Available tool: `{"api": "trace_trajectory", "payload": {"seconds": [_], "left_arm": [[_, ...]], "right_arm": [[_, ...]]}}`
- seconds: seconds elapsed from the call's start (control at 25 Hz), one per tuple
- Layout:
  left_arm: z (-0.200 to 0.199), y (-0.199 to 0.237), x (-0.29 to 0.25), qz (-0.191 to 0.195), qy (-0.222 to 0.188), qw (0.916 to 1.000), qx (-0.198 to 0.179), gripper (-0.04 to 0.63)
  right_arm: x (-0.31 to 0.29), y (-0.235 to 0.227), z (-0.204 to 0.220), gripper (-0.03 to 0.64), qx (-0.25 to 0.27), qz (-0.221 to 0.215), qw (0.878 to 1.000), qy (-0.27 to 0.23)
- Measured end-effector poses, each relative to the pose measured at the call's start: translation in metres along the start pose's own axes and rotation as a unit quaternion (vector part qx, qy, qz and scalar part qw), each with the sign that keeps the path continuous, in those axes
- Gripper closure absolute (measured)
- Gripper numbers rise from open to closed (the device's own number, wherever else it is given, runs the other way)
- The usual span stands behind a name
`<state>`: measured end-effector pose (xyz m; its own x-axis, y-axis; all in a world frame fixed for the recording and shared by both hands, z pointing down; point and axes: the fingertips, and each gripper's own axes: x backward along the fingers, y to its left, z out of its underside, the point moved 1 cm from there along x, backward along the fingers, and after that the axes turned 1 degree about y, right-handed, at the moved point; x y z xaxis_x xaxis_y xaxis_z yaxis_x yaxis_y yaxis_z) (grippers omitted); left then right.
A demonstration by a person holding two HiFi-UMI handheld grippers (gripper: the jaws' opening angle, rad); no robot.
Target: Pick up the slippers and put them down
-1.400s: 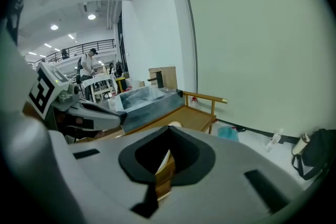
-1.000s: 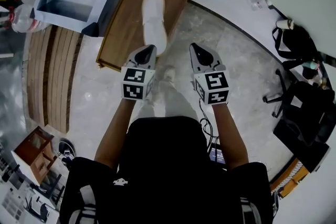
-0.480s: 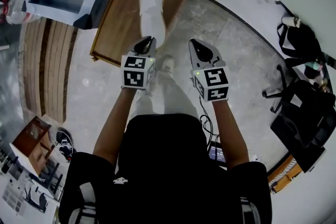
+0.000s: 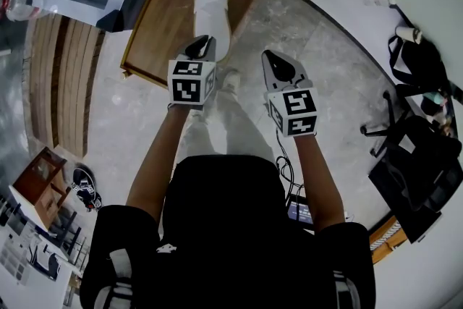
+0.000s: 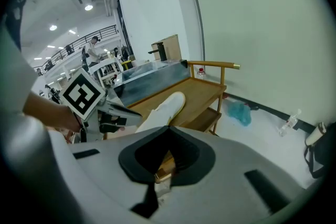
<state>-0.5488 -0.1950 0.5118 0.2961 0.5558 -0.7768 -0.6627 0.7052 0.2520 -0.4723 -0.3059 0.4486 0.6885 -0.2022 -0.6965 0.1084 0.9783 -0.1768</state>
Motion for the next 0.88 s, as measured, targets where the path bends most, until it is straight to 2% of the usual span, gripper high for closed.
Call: {"api": "trace_trajectory", "payload": {"seconds": [0.08,0.16,0.2,0.4,0.88], "left_arm": [[0.002,0.004,-0.005,-0.004,0.003,1.0,0.006,0.58],[0.004,0.006,-0.01,-0.002,0.009,0.9999,0.012,0.507],[0.004,0.008,-0.012,0.0,0.011,0.9998,0.016,0.494],[0.001,0.015,-0.027,-0.003,0.014,0.9997,0.02,0.456],[-0.003,0.023,-0.066,-0.011,0.044,0.9989,0.008,0.446]], "right_arm": [[-0.005,0.001,0.001,0.632,0.002,-0.004,1.0,0.004],[-0.01,0.003,0.003,0.632,0.005,-0.009,1.0,0.007],[-0.011,0.004,0.004,0.632,0.005,-0.011,1.0,0.009],[-0.02,0.001,0.013,0.632,0.003,-0.014,1.0,0.02],[-0.03,-0.001,0.036,0.632,0.013,-0.021,0.998,0.051]]}}
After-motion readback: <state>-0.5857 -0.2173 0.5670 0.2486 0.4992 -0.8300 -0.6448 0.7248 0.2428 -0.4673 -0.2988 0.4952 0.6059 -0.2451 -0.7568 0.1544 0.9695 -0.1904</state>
